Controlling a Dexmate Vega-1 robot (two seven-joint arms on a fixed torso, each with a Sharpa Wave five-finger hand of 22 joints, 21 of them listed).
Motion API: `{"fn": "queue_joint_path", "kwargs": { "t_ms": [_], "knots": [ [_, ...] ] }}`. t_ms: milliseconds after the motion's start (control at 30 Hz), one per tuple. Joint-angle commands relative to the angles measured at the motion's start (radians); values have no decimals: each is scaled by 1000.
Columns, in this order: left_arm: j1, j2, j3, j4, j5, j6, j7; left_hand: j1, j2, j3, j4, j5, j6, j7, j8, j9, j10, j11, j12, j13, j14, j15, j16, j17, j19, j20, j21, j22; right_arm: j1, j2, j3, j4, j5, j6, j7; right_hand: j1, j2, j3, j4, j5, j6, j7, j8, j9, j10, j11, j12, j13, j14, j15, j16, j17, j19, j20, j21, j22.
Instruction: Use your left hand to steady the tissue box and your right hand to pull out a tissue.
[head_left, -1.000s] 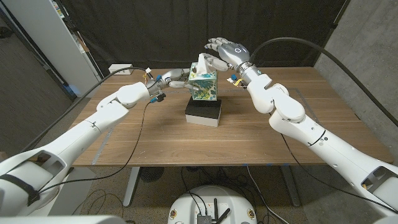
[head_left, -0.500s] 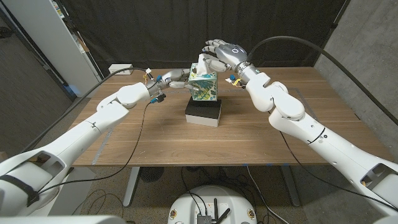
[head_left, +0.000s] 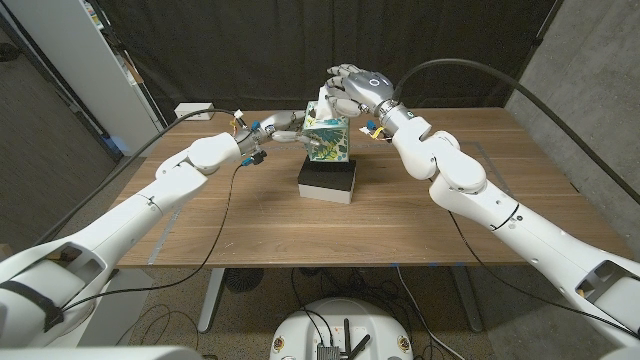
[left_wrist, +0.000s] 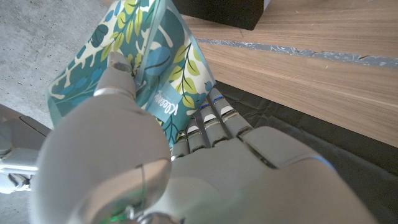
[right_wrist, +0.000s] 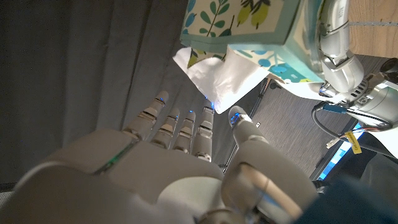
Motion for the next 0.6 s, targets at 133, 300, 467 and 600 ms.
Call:
{"fn": "queue_joint_path", "kwargs": {
  "t_ms": [133, 300, 467, 600],
  "knots": [
    [-13, -8, 6, 22, -3, -9, -12, -4, 4, 9, 1, 7, 9, 1, -2, 5, -1, 1, 0, 2, -3, -102, -1, 2, -5, -10, -2, 3, 2, 14, -12, 20, -37, -12, -33, 27, -17, -16, -23, -2, 78, 19, 59, 32, 26, 12, 14, 6, 15, -61, 9, 1, 23, 24, 9, 3],
    [-17, -10, 8, 29, -2, -11, -15, -4, 4, 10, 1, 7, 8, 1, -3, 6, 1, 2, 0, 2, -3, -103, 0, 2, -6, -10, -2, 3, -7, 17, -10, 30, -43, -1, -88, 61, -33, -29, -50, -2, 129, 17, 114, 63, 58, 20, 22, 9, 43, -50, 17, -5, 51, 38, 18, 3],
    [-18, -11, 8, 32, -3, -14, -14, -5, 4, 10, 1, 7, 7, 1, -4, 6, 0, 1, 0, 2, -3, -102, 0, 2, -6, -11, -2, 3, -15, 21, -8, 42, -43, 15, -137, 115, -51, -40, -67, -2, 183, 18, 182, 107, 96, 25, 29, 11, 78, -48, 27, -12, 89, 38, 28, 3],
    [-17, -10, 8, 30, -3, -12, -13, -5, 4, 11, 1, 7, 8, 0, -4, 6, 0, 1, 0, 2, -3, -103, 0, 2, -6, -11, -2, 3, -21, 24, -8, 54, -49, 27, -188, 195, -76, -53, -72, -3, 253, 18, 271, 163, 145, 28, 36, 13, 116, -47, 40, -16, 120, 35, 35, 3]
  ]
}}
